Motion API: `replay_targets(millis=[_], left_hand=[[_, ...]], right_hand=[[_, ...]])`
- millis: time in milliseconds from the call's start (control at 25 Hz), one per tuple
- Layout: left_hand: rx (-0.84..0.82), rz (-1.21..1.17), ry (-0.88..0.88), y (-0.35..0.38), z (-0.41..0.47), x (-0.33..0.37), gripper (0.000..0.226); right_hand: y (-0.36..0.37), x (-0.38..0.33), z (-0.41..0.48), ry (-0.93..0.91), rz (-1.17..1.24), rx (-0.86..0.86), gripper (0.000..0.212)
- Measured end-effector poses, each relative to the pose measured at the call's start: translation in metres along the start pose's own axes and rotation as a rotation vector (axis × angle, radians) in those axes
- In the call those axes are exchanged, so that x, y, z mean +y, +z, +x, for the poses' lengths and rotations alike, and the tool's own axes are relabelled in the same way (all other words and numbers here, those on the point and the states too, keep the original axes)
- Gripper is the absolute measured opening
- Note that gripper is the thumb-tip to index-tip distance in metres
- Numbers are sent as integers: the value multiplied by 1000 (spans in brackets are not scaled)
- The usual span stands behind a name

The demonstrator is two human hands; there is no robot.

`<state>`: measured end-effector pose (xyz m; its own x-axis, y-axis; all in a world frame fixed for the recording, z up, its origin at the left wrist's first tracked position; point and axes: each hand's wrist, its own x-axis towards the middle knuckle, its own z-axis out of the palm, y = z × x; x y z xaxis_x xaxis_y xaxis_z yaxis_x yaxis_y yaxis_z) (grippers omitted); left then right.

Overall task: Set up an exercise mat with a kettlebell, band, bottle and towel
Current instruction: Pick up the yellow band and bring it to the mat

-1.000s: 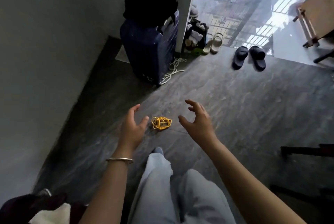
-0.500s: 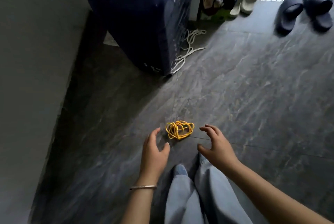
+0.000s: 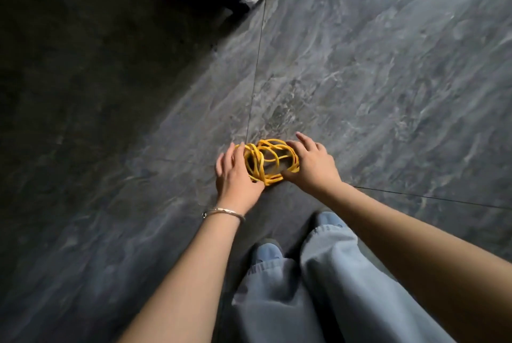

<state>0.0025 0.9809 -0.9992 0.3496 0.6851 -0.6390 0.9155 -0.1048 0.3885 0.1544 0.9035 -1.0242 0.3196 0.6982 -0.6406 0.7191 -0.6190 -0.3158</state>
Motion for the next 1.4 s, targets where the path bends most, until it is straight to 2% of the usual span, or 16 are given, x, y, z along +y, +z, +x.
replay_targets(millis=[200,320,440,520,640,720,840,1080,1240,1400], left_hand=[[-152,283,127,41,42,-20,100],[-151,413,171,54,58,-31,104],[-96,407,153,58,68,-29,98],[-126,307,102,57,69,-19,77],[-142,237,94,40,52,3,39],[-116,220,139,13,30,25,30],[-45,146,173,-47,-12,72,28],[-54,-55,180,-235,-147,210,27],[101,-57,367,-358,-233,304,34],[223,-73,551,-445,-328,380,34]], right_hand=[[51,9,32,-71,18,-48,104],[61,8,41,-66,53,-21,105],[66,3,50,-33,134,27,73],[62,-2,50,-41,169,35,45],[35,-13,28,-24,270,111,28],[-2,-20,2,52,390,177,24],[-71,-36,-42,94,499,238,25],[-284,-101,-173,38,615,381,30],[-425,-138,-268,-99,717,524,44],[-529,-164,-370,-198,713,717,33]])
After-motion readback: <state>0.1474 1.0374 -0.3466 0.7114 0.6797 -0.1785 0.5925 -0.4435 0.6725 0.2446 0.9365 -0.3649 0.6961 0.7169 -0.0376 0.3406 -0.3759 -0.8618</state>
